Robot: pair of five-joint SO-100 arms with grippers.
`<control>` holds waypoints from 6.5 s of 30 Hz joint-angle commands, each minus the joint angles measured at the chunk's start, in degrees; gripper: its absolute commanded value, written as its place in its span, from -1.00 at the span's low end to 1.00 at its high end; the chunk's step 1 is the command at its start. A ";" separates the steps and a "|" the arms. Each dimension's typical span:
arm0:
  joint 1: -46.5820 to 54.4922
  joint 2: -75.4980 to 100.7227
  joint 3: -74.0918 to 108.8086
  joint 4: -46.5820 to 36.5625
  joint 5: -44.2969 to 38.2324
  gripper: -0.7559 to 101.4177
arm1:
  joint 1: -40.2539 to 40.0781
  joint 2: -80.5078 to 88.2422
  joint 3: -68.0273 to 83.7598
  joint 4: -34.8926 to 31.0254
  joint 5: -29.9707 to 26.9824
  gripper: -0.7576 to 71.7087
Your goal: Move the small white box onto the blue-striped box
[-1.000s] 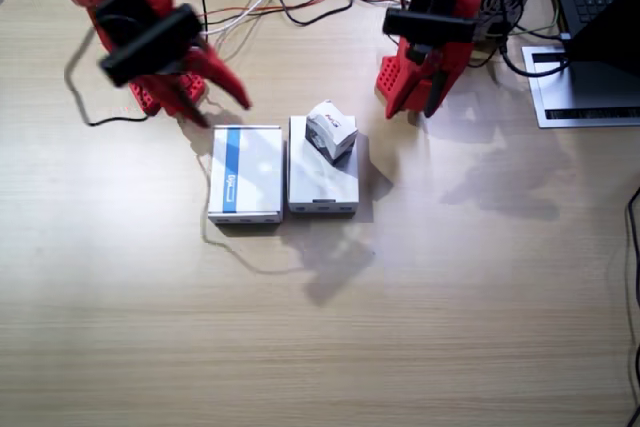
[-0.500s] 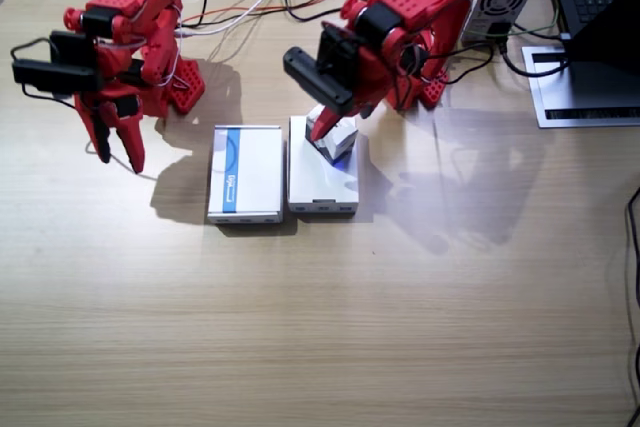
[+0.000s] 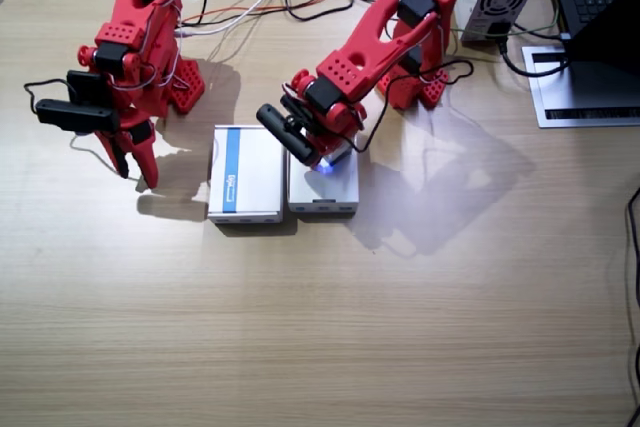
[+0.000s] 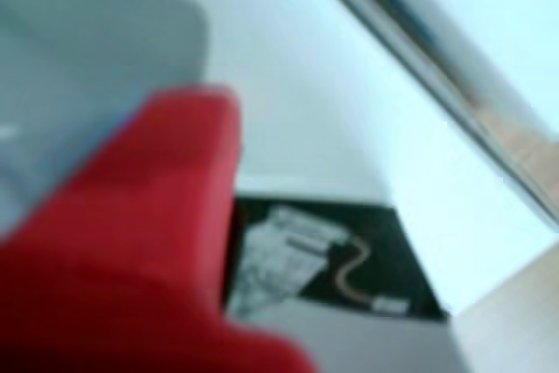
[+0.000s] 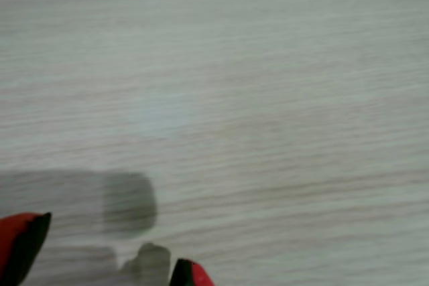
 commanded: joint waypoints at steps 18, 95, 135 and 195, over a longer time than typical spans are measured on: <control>12.92 -8.44 -21.01 5.80 4.83 -0.56 | -5.71 1.49 -0.70 -2.90 3.52 -0.13; -44.91 104.85 81.12 -21.27 64.78 -0.99 | -4.48 1.49 -0.62 9.67 -1.32 -0.97; -49.22 104.85 81.21 -21.18 63.98 -0.99 | -5.19 1.49 -0.62 9.67 13.45 -0.97; -49.39 104.85 81.21 -21.18 61.52 -0.99 | -5.27 1.49 -0.62 9.67 13.45 -0.97</control>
